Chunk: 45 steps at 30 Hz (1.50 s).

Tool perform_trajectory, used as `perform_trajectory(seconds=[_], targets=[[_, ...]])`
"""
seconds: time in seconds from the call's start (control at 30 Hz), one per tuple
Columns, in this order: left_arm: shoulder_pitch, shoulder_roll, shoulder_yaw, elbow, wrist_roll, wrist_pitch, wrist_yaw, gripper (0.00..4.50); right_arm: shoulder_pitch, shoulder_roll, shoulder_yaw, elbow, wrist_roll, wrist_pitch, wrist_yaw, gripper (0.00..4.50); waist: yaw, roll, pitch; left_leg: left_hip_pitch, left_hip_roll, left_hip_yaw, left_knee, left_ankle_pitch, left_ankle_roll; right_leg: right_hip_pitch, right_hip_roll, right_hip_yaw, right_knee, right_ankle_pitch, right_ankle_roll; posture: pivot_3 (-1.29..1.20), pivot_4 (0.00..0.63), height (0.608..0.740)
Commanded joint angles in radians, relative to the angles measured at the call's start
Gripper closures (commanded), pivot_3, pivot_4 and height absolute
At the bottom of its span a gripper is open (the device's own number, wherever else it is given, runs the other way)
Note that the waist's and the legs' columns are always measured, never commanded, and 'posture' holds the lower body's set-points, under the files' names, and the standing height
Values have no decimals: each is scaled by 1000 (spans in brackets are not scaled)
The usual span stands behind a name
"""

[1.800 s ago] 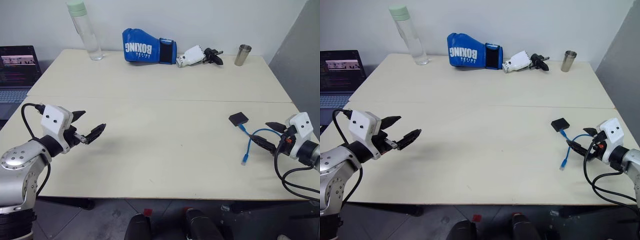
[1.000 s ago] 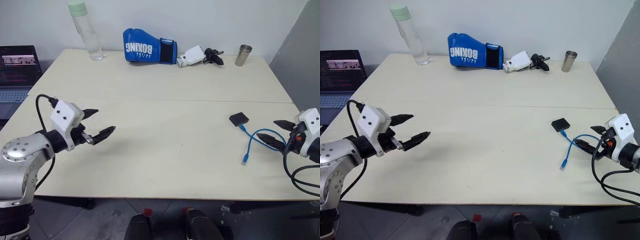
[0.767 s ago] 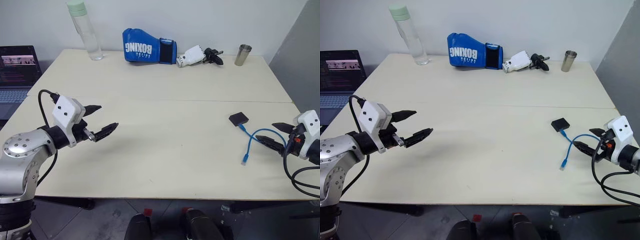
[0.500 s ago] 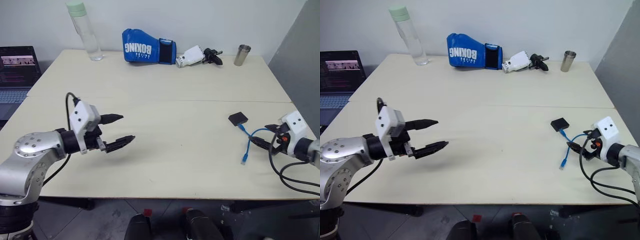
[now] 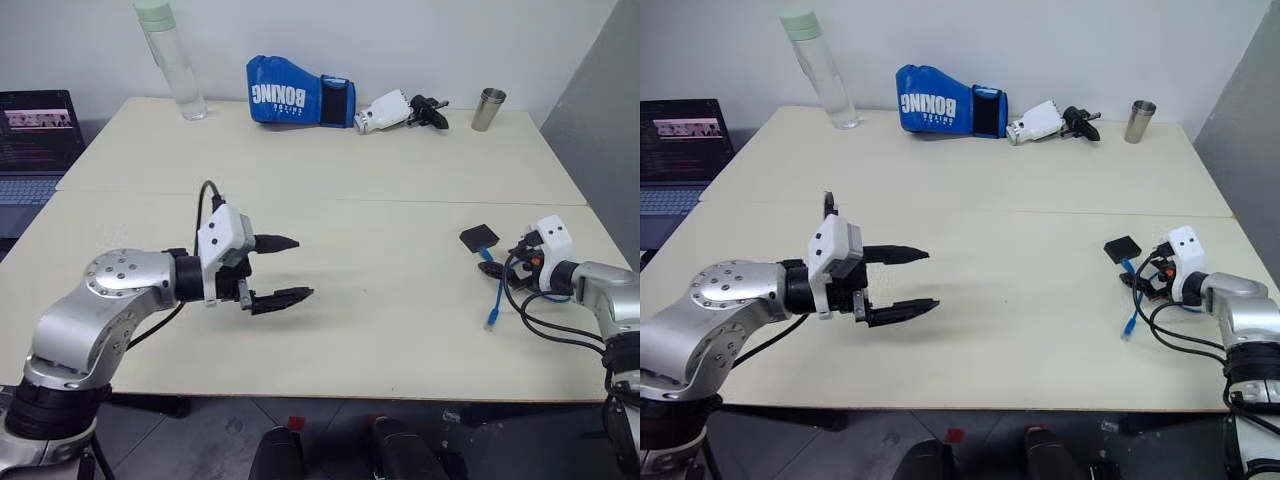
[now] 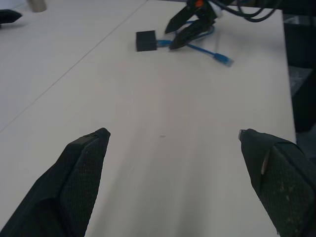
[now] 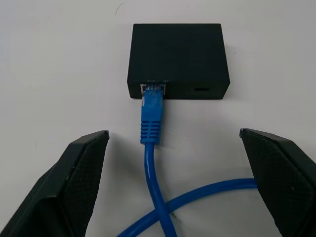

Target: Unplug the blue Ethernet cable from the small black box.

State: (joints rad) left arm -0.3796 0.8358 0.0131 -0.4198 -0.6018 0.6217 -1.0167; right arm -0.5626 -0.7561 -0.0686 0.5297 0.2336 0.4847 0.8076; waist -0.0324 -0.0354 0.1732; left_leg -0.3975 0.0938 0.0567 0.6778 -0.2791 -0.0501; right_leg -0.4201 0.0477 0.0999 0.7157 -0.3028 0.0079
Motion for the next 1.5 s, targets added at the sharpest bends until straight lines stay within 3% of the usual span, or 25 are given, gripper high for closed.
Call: perform_trajectory(seconds=[0.03, 0.2, 0.3, 0.57, 0.67, 0.83, 1.1, 1.23, 1.5], targets=[[-62, -21, -53, 19, 33, -40, -29, 43, -38, 1, -1, 28, -11, -43, 36, 0, 0, 0, 0, 0, 0, 0, 0, 0, 0, 0, 0, 0, 0, 0, 0, 0, 150, 740], [-108, -54, -105, 58, 69, -76, -57, 43, -63, 10, 5, 78, -23, -40, 55, 0, 0, 0, 0, 0, 0, 0, 0, 0, -1, 0, 0, 0, 0, 0, 0, 0, 150, 740], [-113, -61, -112, 78, 85, -93, -67, 0, -74, 7, 2, 104, -27, -36, 62, 541, 0, 0, 0, 0, 0, 0, 0, 0, -1, 0, 0, 0, 0, 0, 0, 0, 150, 740], [-116, -74, -113, 108, 104, -116, -81, 0, -64, 14, 14, 93, -32, -38, 98, 2451, 0, 0, 0, 0, 0, 0, 0, 0, -1, 0, 0, 0, 0, 0, 0, 0, 150, 740], [-114, -80, -108, 115, 104, -113, -78, 0, -55, 20, 26, 77, -50, -66, 98, 3354, 0, 0, 0, 0, 0, 0, 0, 0, -1, 0, 0, 0, 0, 0, 0, 0, 150, 740], [-90, -83, -98, 165, 132, -128, -59, 0, 44, 9, 128, -70, -174, -265, 92, 4431, -2, 0, 0, 0, 1, 0, 0, 0, 0, 0, 0, 0, 0, 0, 0, 0, 150, 740], [-63, -80, -11, 226, 62, -52, -46, 0, 32, -2, 228, -248, -375, -636, 10, 4437, -15, 1, 0, 0, 1, 0, 0, 0, -1, 0, 1, 0, 2, 0, 0, 0, 150, 740], [-50, -68, -11, 265, 59, -13, -64, 0, -63, 7, 328, -282, -570, -943, -109, 4439, -21, 1, 1, 0, 1, 0, 0, 1, -1, -1, 1, 0, 2, 0, 0, 0, 150, 740], [-111, -146, 45, 281, -71, 135, -20, 0, -160, 107, 386, -304, -598, -1096, -141, 4441, -9, 1, 1, -1, 1, -1, 1, 2, -3, -1, 0, -1, 1, 0, 0, 0, 150, 740]])
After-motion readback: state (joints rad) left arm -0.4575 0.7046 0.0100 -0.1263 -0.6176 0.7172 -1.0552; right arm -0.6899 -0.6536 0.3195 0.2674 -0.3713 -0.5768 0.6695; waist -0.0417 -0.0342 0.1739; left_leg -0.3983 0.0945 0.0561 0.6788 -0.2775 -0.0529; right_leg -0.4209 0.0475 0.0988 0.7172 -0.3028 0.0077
